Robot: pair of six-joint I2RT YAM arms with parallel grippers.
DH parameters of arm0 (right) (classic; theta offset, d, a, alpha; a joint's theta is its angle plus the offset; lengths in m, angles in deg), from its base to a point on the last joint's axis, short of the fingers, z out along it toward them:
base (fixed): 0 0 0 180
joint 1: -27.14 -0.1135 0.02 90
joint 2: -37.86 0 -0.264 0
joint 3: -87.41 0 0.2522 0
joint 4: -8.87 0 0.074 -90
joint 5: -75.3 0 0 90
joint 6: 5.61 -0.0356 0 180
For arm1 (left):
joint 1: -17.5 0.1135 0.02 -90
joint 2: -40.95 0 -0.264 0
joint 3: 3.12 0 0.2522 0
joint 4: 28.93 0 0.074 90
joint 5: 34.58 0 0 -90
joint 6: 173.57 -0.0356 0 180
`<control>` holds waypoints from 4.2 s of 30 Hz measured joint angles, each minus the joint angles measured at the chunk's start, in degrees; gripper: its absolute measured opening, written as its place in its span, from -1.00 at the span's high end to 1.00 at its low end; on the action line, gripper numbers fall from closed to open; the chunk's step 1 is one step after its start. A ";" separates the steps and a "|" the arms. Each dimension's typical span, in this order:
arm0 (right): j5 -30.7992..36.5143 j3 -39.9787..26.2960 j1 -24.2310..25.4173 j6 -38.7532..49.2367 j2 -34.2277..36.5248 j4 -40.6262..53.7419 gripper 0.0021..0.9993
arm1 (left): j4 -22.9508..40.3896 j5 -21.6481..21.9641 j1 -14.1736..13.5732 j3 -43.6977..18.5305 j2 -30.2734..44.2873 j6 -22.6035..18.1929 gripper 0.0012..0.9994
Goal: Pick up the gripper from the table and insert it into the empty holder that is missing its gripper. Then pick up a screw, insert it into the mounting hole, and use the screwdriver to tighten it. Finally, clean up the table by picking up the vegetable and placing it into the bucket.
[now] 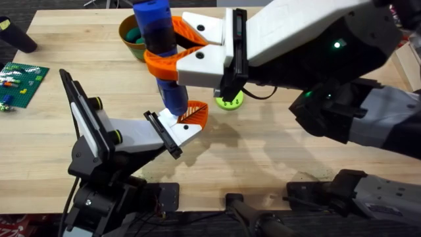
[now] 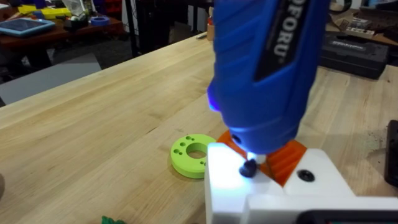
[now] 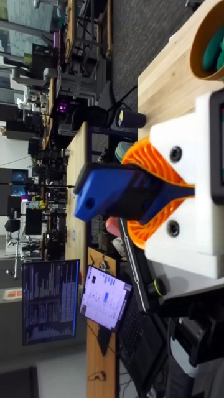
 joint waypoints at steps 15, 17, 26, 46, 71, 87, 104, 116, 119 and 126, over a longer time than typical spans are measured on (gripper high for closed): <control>0.00 -0.02 0.00 0.00 -1.32 2.31 0.88 | -0.14 0.11 0.02 0.00 0.01 0.23 0.98; -0.03 -0.39 0.10 0.13 -2.14 4.97 0.88 | -0.16 0.05 0.02 0.00 0.01 0.23 0.98; -2.57 -3.03 2.25 0.17 -2.51 8.02 0.88 | -0.16 -0.05 0.00 0.00 0.01 0.21 0.98; -11.78 -17.03 5.99 -0.77 -2.53 17.97 0.88 | -0.16 -0.03 0.00 0.00 0.01 0.21 0.98; -12.40 -17.07 1.20 -0.75 0.14 17.74 0.88 | -0.16 -0.03 0.02 0.00 0.01 0.21 0.98; -17.22 -17.07 1.70 -1.04 1.88 16.30 0.88 | -0.16 -0.03 0.00 0.00 0.01 0.21 0.98; -18.21 -13.93 5.39 -4.20 1.88 7.30 0.88 | -0.16 -0.02 0.00 0.00 0.01 0.21 0.98; -18.23 -13.44 6.26 -6.90 2.26 7.33 0.88 | -0.16 -0.02 0.00 0.00 0.01 0.21 0.98; -18.25 -13.44 6.25 -6.98 3.07 7.03 0.88 | -0.16 -0.03 0.00 0.00 0.01 0.21 0.98; -19.02 -13.35 5.88 -7.20 5.66 2.65 0.88 | -0.16 -0.02 0.00 0.00 0.01 0.21 0.98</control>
